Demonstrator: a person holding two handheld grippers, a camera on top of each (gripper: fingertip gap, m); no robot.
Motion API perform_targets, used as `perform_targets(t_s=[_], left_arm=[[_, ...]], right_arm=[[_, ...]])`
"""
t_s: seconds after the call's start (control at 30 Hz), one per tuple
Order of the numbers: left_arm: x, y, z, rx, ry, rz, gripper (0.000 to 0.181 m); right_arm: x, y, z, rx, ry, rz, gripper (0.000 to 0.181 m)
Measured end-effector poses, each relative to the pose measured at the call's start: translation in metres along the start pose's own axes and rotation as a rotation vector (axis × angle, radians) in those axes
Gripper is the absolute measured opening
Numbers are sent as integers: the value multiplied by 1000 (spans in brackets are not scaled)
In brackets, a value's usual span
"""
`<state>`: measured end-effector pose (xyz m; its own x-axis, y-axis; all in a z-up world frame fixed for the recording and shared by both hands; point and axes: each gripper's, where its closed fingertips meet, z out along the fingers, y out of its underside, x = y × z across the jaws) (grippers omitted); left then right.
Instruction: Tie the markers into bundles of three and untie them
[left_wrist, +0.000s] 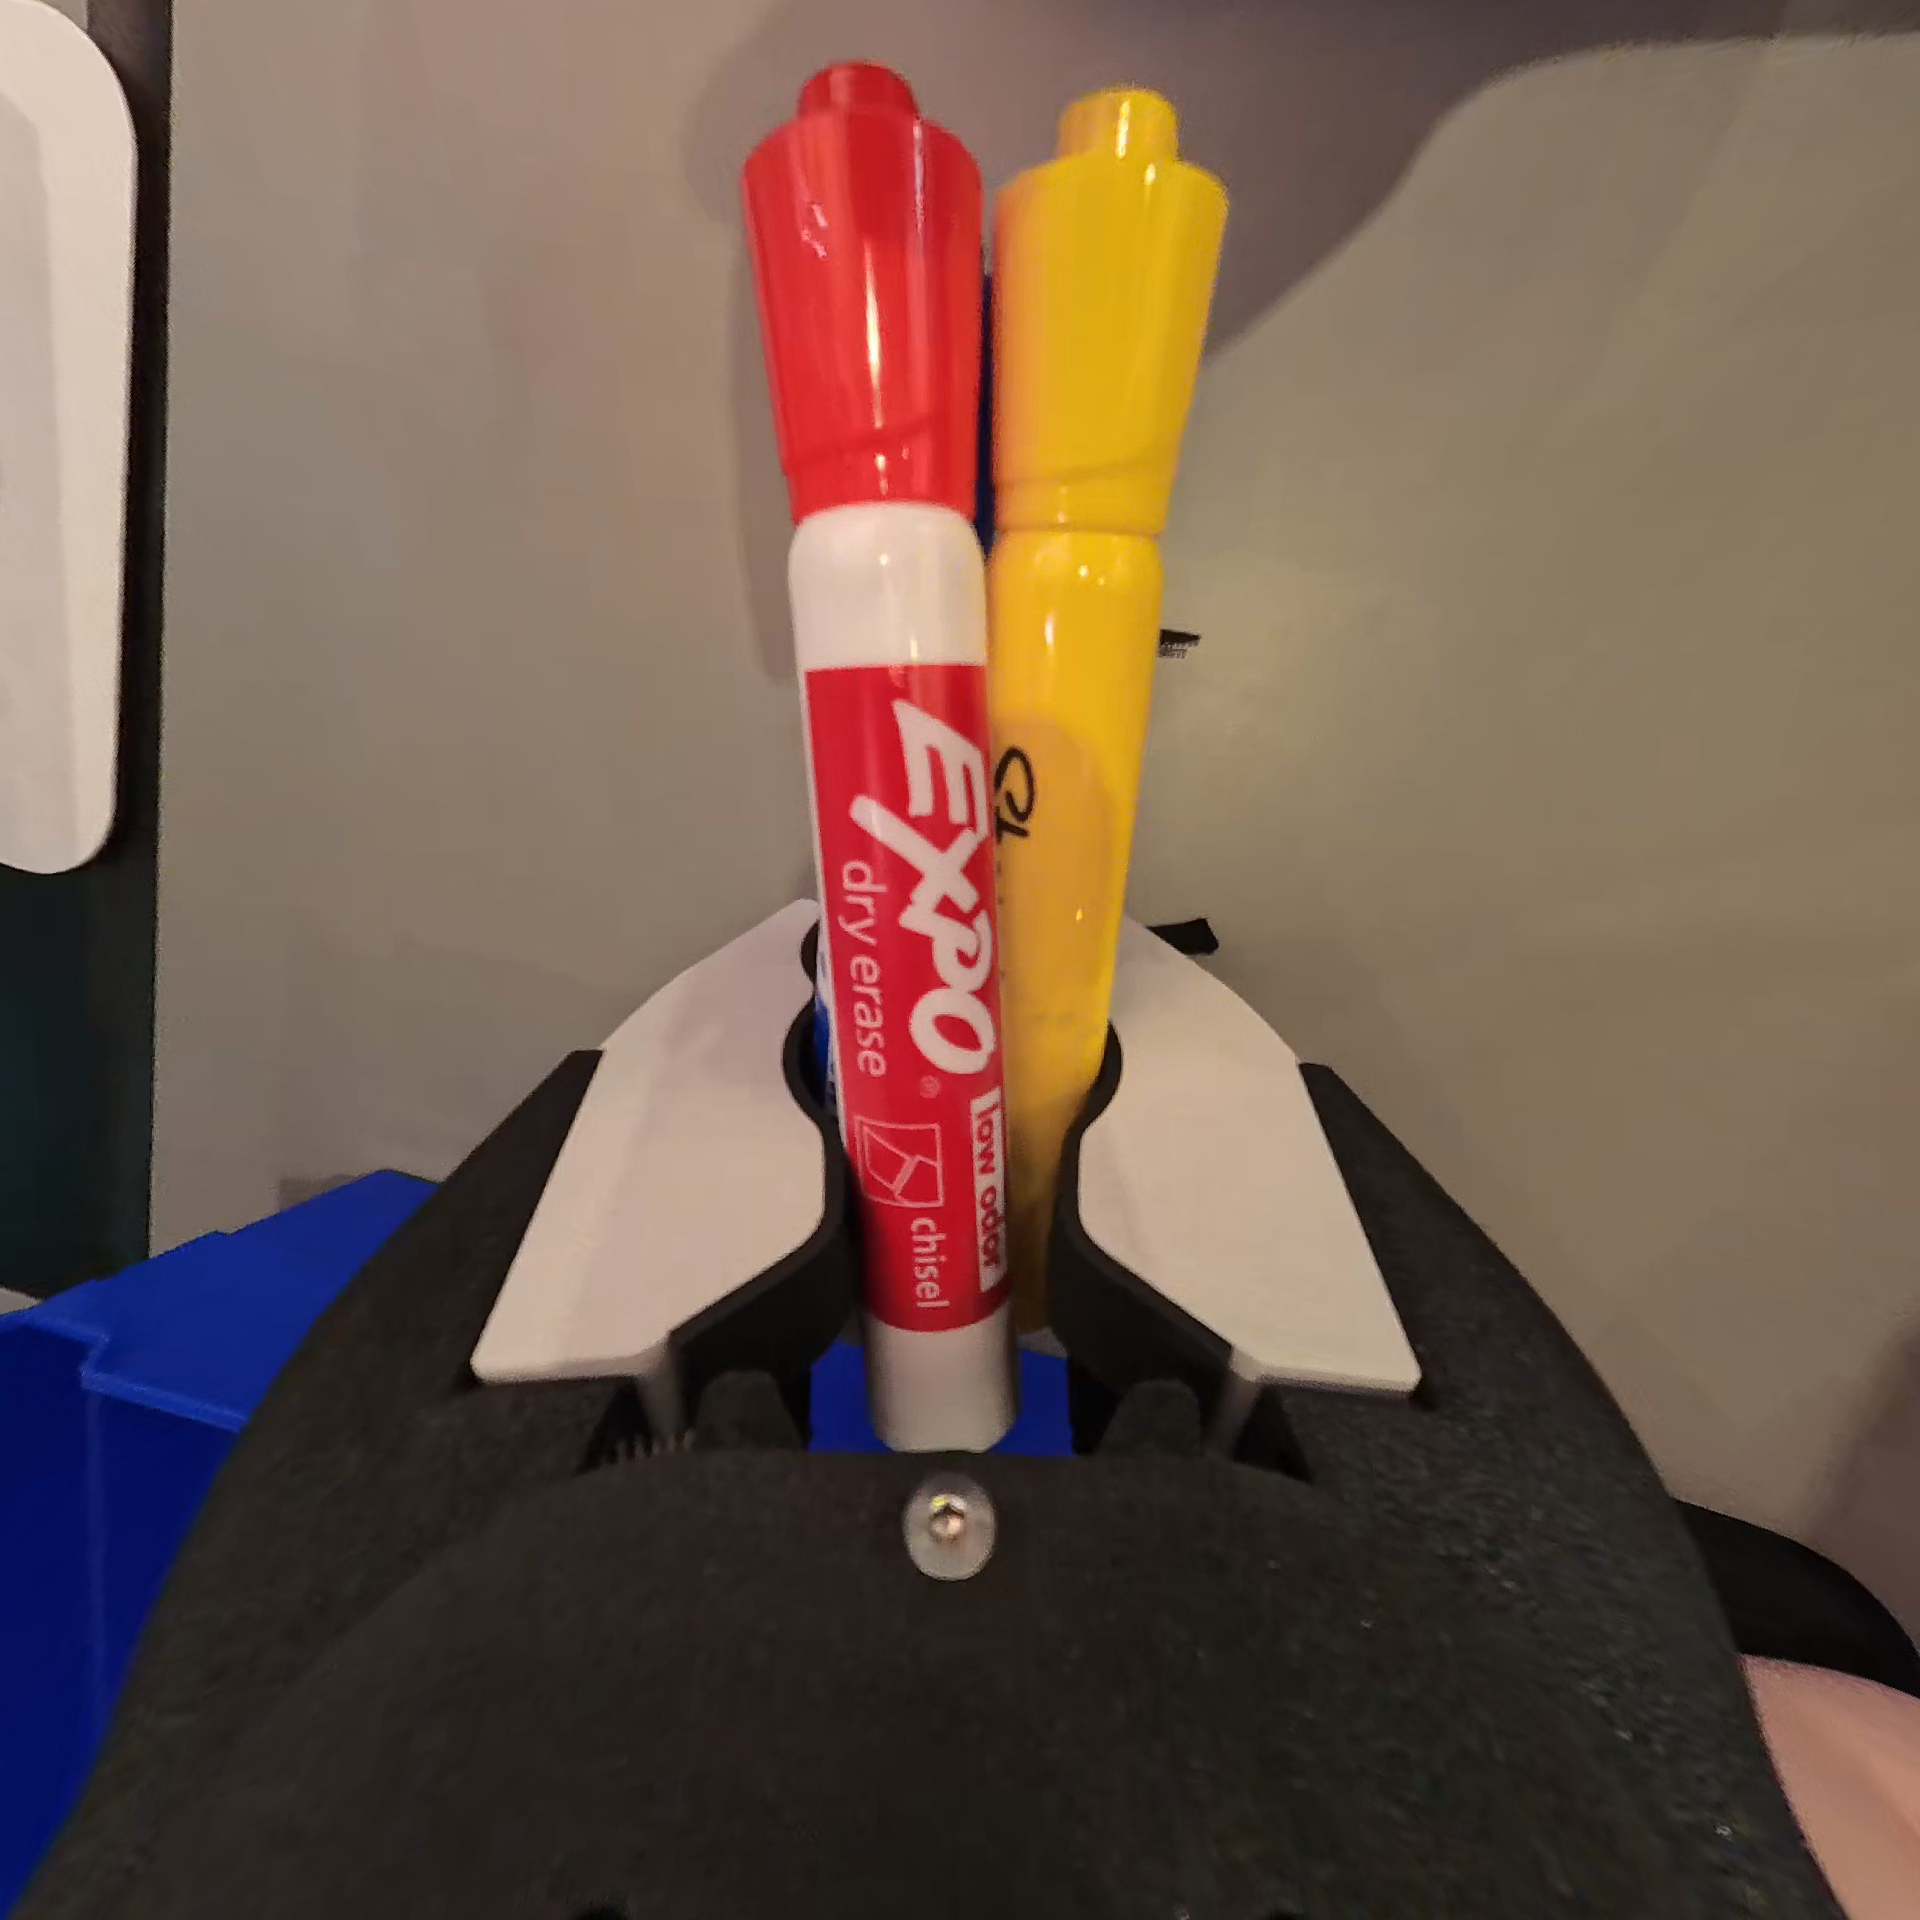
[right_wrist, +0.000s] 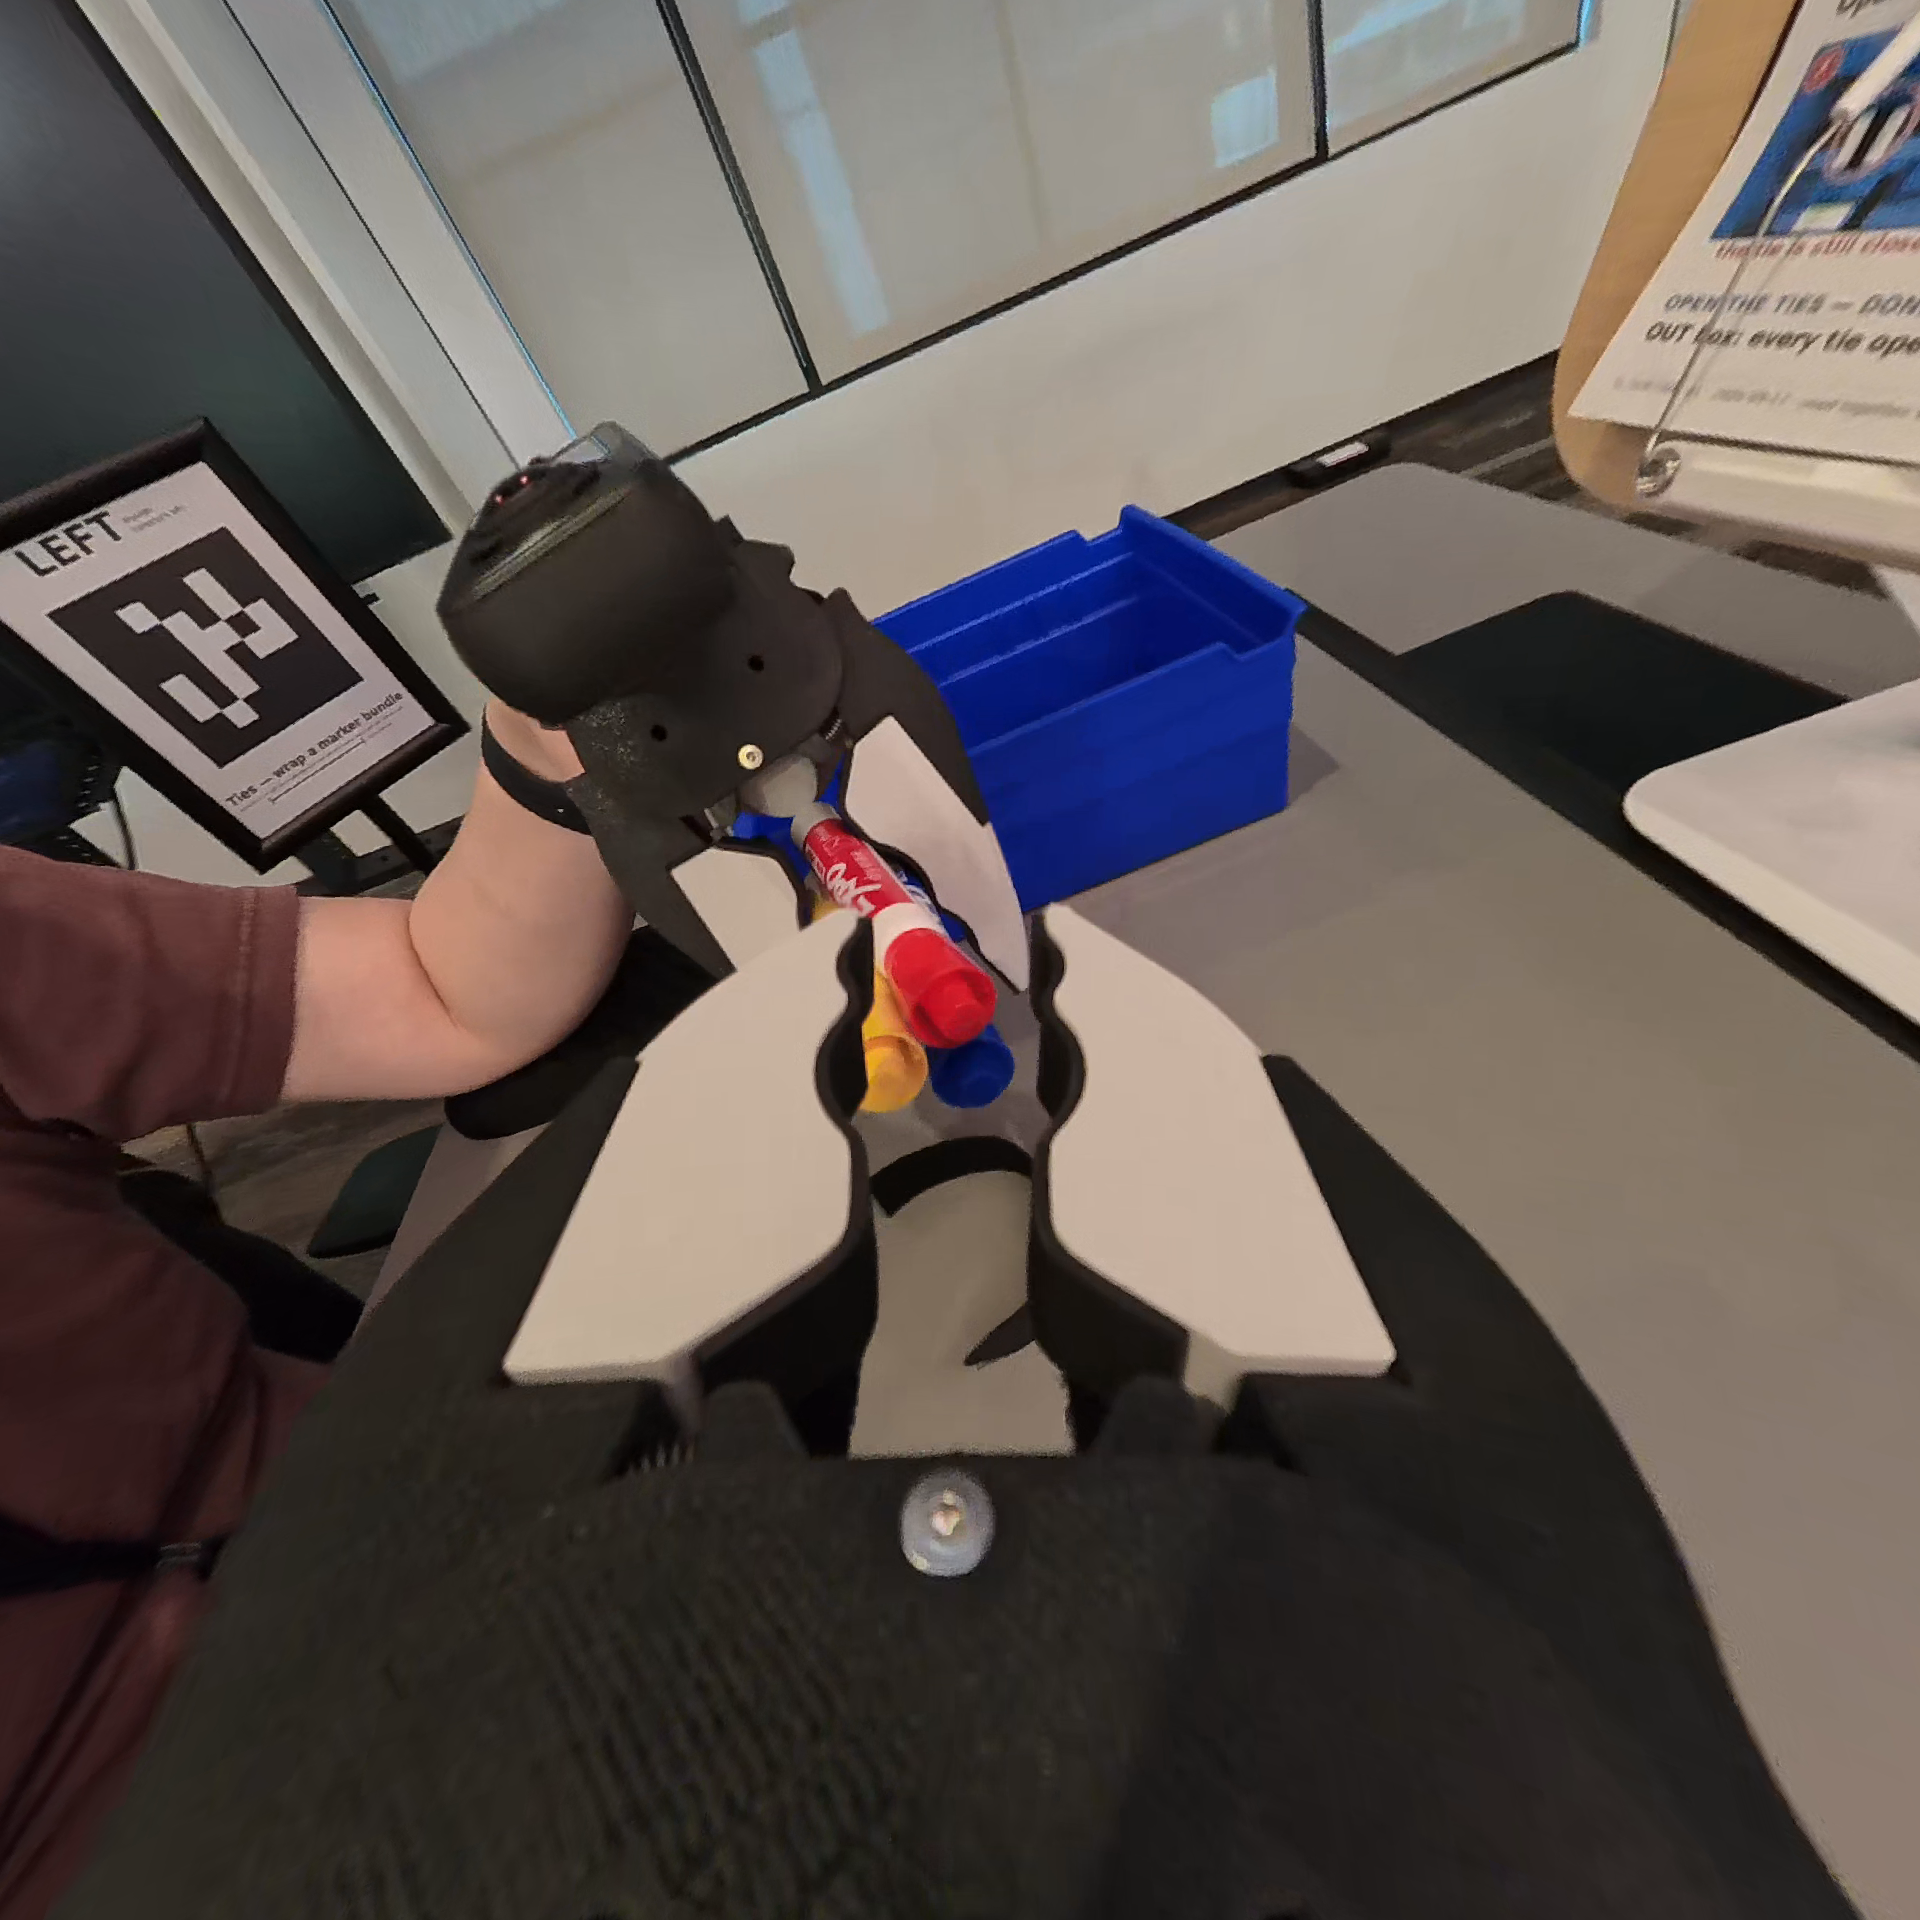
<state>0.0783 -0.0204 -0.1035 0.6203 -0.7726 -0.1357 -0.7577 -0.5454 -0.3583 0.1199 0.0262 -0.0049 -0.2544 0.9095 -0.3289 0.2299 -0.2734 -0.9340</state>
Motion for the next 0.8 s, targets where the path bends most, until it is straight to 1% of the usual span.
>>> perform_targets(t_s=[0.07, 0.2, 0.37, 0.57, 0.7, 0.8], left_arm=[[-1, 2, -1, -4, -4, -1, 43], [-3, 1, -6, 10, -17, 1, 43], [0, 0, -8, 10, -20, 23, 43], [0, 2, -9, 6, -24, 28, 43], [-1, 3, -9, 3, -24, 28, 43], [-1, 4, -9, -1, -24, 27, 43]], right_arm=[[-3, 2, -1, -14, -31, 23, 21], [-2, 6, -1, -32, -45, 93, 15], [-11, 8, 3, -38, -107, 109, 9], [-15, 9, 5, -51, -109, 75, 8], [-16, 8, 6, -38, -127, 89, 2], [-16, 8, 6, -34, -133, 92, 2]])
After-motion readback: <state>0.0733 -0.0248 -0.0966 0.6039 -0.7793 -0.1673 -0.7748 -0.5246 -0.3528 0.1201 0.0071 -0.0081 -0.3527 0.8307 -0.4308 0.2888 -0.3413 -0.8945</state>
